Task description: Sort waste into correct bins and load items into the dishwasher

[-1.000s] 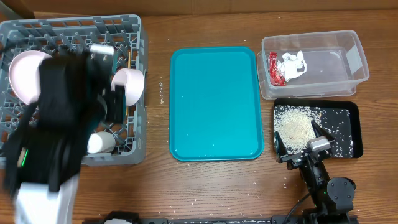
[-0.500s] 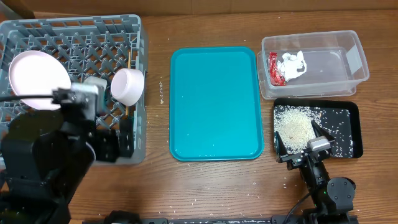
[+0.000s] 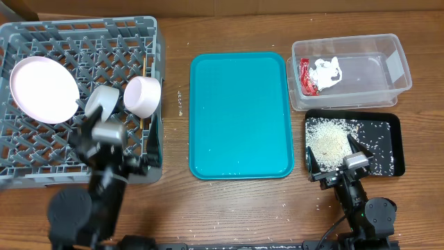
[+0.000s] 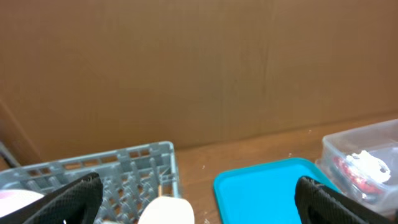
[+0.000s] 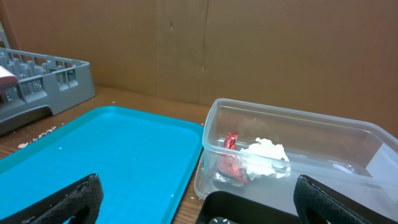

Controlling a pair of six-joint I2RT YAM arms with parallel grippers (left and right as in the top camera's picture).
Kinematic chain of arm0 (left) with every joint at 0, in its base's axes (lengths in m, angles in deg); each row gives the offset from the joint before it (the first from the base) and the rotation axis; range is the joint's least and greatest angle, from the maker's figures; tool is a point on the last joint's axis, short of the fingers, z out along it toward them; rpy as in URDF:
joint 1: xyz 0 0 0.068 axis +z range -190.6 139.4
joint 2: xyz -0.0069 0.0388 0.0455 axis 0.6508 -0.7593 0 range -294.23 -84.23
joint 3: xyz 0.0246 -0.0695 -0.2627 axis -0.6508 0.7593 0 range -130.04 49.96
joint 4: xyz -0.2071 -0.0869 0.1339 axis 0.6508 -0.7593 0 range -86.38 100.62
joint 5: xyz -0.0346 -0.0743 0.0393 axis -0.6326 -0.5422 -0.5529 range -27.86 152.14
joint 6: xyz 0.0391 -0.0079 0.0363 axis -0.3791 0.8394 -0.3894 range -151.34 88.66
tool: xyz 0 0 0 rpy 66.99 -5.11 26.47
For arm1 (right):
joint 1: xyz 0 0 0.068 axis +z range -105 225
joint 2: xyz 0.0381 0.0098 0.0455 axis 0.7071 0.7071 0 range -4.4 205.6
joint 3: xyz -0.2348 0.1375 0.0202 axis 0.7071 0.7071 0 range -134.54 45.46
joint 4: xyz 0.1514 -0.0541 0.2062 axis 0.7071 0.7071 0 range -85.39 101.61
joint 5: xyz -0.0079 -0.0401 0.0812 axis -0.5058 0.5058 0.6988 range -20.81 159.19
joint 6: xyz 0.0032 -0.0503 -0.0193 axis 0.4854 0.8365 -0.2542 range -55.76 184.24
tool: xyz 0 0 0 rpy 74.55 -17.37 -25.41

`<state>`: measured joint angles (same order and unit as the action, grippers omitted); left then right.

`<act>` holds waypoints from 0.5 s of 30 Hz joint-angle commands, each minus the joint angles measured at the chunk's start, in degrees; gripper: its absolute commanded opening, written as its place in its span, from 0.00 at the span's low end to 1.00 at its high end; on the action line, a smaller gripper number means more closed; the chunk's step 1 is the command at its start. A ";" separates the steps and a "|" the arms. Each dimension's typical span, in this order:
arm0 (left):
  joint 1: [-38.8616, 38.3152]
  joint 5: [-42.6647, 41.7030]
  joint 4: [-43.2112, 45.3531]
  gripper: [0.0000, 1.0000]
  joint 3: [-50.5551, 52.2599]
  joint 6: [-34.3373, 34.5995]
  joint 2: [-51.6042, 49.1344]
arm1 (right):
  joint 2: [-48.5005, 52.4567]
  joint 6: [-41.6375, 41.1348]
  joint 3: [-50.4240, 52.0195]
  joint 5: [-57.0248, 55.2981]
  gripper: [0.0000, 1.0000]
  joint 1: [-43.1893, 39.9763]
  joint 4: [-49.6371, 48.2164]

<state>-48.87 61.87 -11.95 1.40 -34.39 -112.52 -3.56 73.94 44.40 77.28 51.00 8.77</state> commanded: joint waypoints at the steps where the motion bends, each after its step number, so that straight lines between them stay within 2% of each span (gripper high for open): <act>1: -0.26 -1.22 3.08 1.00 10.71 4.61 9.29 | -0.68 0.20 0.61 -0.57 1.00 -0.07 -0.20; 9: -0.26 -0.81 8.94 1.00 29.49 7.50 25.20 | -0.68 0.22 0.61 -0.57 1.00 -0.07 -0.20; 15: -0.26 -0.81 15.19 1.00 38.99 8.44 28.11 | -0.68 0.22 0.61 -0.57 1.00 -0.07 -0.20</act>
<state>-48.87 61.25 0.99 37.16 -27.73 -85.31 -3.56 73.94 44.40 77.28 51.00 8.75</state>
